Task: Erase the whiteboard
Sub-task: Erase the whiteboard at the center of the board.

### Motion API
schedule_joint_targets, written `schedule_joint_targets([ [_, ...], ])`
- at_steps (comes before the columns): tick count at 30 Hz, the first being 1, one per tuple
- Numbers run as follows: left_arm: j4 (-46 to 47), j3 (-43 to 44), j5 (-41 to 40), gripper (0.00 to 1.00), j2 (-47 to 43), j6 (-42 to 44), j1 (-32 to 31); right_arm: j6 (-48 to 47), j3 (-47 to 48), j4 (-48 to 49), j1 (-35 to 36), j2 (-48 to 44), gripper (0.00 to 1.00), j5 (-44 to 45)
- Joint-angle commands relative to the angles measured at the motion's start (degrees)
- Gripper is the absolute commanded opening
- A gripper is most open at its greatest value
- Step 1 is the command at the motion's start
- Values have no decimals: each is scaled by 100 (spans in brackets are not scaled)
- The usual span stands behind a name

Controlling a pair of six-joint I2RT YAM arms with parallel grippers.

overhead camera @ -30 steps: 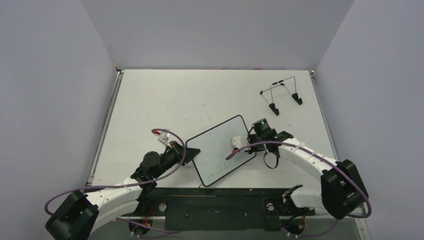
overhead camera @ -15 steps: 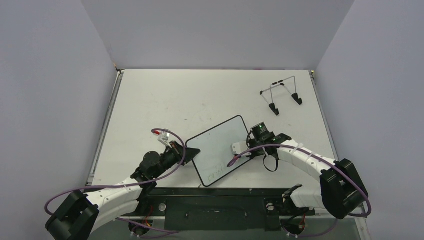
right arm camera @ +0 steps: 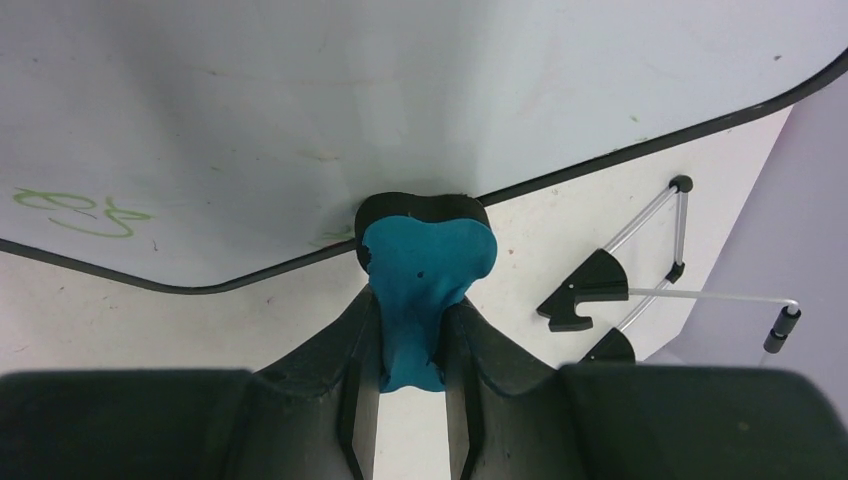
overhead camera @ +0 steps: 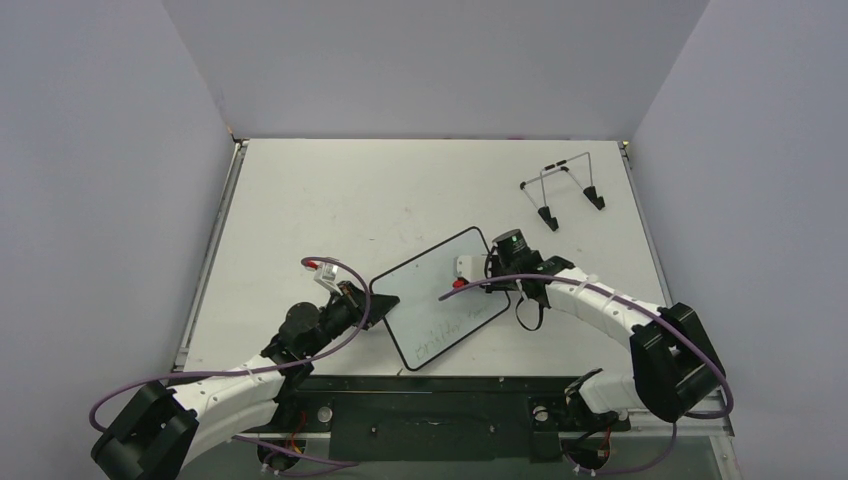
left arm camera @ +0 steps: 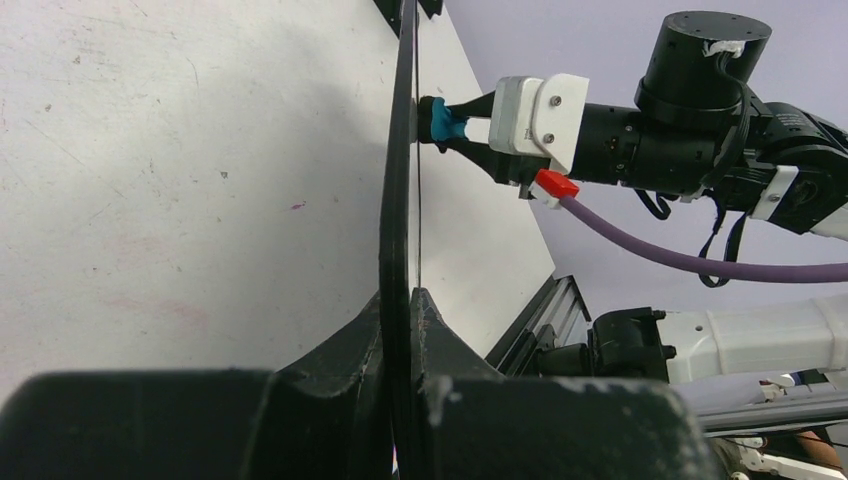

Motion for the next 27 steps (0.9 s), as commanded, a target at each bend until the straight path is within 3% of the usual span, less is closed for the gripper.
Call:
schedule_joint_targets([
  [1, 620, 211, 321, 0, -106, 29, 0, -371, -318, -58, -10, -28, 0, 164],
  [5, 618, 209, 332, 0, -126, 49, 20, -1034, -868, -629, 18, -342, 0, -293],
  [11, 623, 226, 358, 0, -117, 45, 34, -1248, -1002, -1042, 16, -464, 0, -365],
  [23, 646, 246, 387, 0, -52, -12, 35, 87, 954, -607, 16, 398, 0, -272],
  [27, 670, 229, 391, 0, -59, -31, 33, 217, 896, -448, -8, 680, 0, 199],
])
